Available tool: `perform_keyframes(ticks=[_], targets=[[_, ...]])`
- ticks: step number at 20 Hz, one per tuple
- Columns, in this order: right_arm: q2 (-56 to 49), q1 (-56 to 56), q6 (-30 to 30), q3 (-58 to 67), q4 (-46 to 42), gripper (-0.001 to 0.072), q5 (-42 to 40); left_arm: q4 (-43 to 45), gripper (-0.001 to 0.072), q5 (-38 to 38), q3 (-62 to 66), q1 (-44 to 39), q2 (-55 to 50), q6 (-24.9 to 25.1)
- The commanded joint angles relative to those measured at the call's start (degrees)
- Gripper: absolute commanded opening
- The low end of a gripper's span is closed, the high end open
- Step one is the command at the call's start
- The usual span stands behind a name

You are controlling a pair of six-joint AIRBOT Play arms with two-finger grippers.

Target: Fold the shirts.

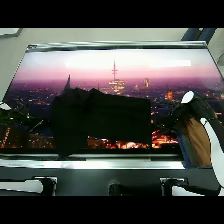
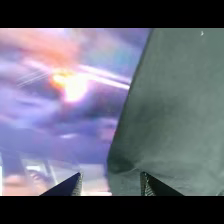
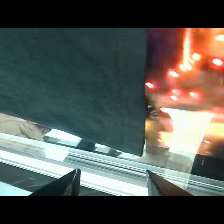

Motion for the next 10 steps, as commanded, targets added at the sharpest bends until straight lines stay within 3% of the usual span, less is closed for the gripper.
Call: perform_keyframes(ticks=[1, 5, 6, 8, 10], targets=[[0.02, 0.85, 2.38, -0.11, 0.37, 0.0502, -0.72, -0.83, 0.0401, 4.76, -0.63, -0.74, -0.48, 0.59], [0.04, 0.85, 2.73, -0.11, 0.24, 0.0510, -1.16, -0.85, 0.0372, 4.76, -1.16, -2.54, -0.85, 0.94], [0.04, 0.85, 3.23, -0.11, 0.11, 0.0512, -1.64, -0.83, 0.0336, 4.70, -1.31, -2.89, -0.85, 0.92], [0.04, 0.85, 4.35, -0.20, -0.79, 0.0512, -3.02, -0.83, 0.0122, 4.15, -1.31, -2.99, -0.76, 0.92], [0.04, 0.85, 4.98, -2.32, -2.03, 0.0512, -4.76, -0.83, 0.0032, 3.32, -1.29, -2.93, -0.59, 1.14]])
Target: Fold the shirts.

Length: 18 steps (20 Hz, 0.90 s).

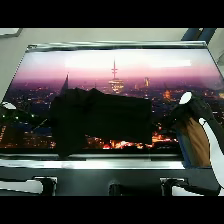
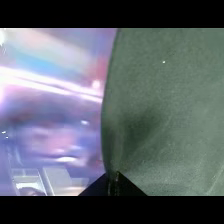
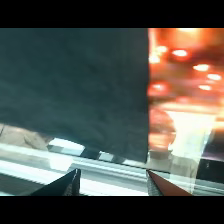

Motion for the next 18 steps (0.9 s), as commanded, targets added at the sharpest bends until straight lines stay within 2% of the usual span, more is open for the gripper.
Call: perform_keyframes(ticks=[1, 7, 11, 12, 13, 14, 16, 18], targets=[[0.02, 0.07, 1.81, -3.52, -1.44, 0.0513, -3.02, 0.24, 0.0032, -1.42, -0.11, -0.24, 0.28, 0.15], [0.00, 0.07, -0.48, -11.96, 3.37, 0.0508, -11.23, 0.26, 0.0031, -3.93, -0.11, -0.09, 1.31, 1.20], [-0.31, 0.09, 1.99, -13.22, 6.47, 0.0498, -15.23, 0.24, 0.0032, -4.35, -0.11, -0.11, 2.01, 1.16], [-0.42, 0.09, 1.90, -13.68, 8.17, 0.0406, -15.80, 0.24, 0.0032, -4.79, -0.11, -0.11, 2.05, 1.18], [-0.39, 0.07, 1.97, -13.70, 8.57, 0.0201, -16.06, 0.24, 0.0031, -5.46, -0.11, -0.09, 2.16, 1.18], [-0.09, 0.07, 1.92, -13.66, 8.72, 0.0048, -16.04, 0.24, 0.0030, -6.25, -0.02, -0.09, 2.54, 1.20], [2.43, -0.11, -0.90, -11.98, 8.24, 0.0046, -16.06, 0.20, 0.0028, -7.43, 1.44, -0.11, 5.33, 1.64], [8.11, -0.09, -2.73, -5.70, 3.80, 0.0046, -16.44, -2.93, 0.0028, -6.62, 5.31, -0.11, 12.24, 2.34]])
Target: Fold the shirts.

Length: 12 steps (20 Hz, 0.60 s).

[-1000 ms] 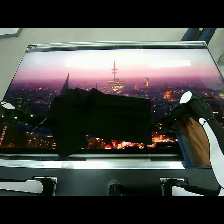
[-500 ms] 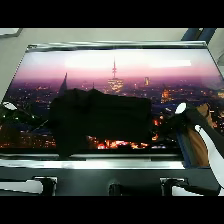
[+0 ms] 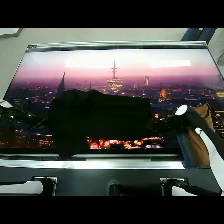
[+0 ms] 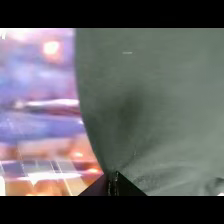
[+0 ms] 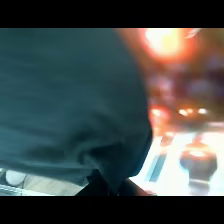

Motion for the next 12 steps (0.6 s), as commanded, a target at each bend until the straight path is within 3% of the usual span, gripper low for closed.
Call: perform_keyframes(ticks=[1, 3, 7, 9, 12], targets=[[8.22, -0.07, -4.07, 9.40, -6.21, 0.0046, -1.99, -6.40, 0.0028, 1.60, 5.88, 0.02, 10.19, 1.09], [16.37, -0.09, -9.46, 21.40, -12.92, 0.0047, -8.20, -14.88, 0.0029, 8.11, 13.22, -0.24, 20.46, 1.07], [31.76, -0.07, -6.36, 41.29, -23.47, 0.0047, -31.91, -18.40, 0.0029, 28.61, 28.39, -1.44, 39.21, -0.07], [37.31, -0.07, -0.98, 45.38, -23.30, 0.0047, -31.61, -18.40, 0.0029, 33.40, 29.22, -1.42, 46.53, -6.21], [43.15, -0.07, 1.60, 45.64, -25.11, 0.0047, -24.76, -17.42, 0.0028, 35.67, 29.27, -1.38, 53.64, -6.73]])
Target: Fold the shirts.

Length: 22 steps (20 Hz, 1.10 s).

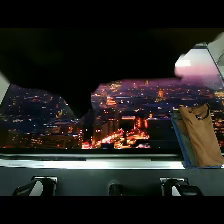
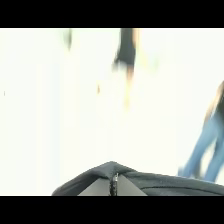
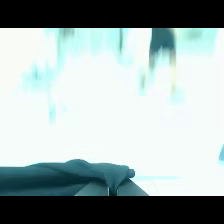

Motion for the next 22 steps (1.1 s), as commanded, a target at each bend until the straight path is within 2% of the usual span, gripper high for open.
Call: perform_keyframes(ticks=[1, 4, 7, 8, 9, 11, 13, 14, 15, 17, 19, 22], targets=[[7.43, 0.04, 3.48, 3.52, -4.39, 0.0047, 3.08, -0.26, 0.0029, 9.03, 2.03, -0.09, 9.18, -2.54], [8.15, 0.04, 7.85, 3.52, -5.20, 0.0047, 6.25, -0.26, 0.0028, 13.90, 2.69, -0.09, 10.03, -2.95], [6.51, 0.04, 9.77, 3.52, -5.51, 0.0047, 9.68, 0.39, 0.0028, 12.94, 2.97, -0.09, 8.09, -2.95], [5.03, 0.04, 12.57, 3.52, -5.64, 0.0047, 12.57, 1.29, 0.0028, 11.32, 2.97, -0.09, 6.88, -2.97], [2.69, 0.04, 14.53, 3.52, -5.55, 0.0047, 16.85, 1.97, 0.0028, 8.24, 2.97, -0.09, 4.96, -3.02], [-4.66, 0.04, 14.23, 3.41, -4.44, 0.0047, 26.75, 3.37, 0.0028, -1.75, 2.95, -0.09, -0.72, -3.13], [-14.84, 0.11, 9.05, 2.23, -3.21, 0.0045, 35.50, 4.59, 0.0028, -14.03, 1.60, -0.13, -8.57, -3.08], [-20.20, 0.20, 8.44, 0.90, -3.19, 0.0044, 37.20, 4.76, 0.0028, -18.86, -1.05, -0.48, -12.83, -2.86], [-25.94, 0.22, 8.50, -0.76, -2.21, 0.0044, 37.46, 5.86, 0.0028, -20.65, -5.33, -1.53, -16.74, -2.14], [-36.33, 0.22, 8.52, -3.30, 1.11, 0.0044, 35.76, 9.66, 0.0028, -18.36, -15.76, -4.55, -22.97, -0.96], [-45.18, 0.22, 8.52, -3.78, 3.89, 0.0045, 32.81, 10.60, 0.0028, -11.72, -25.77, -7.21, -29.92, 0.04], [-53.53, 0.20, 10.38, -3.78, 5.62, 0.0046, 24.06, 8.39, 0.0029, -1.57, -28.61, -9.29, -40.22, 0.11]])
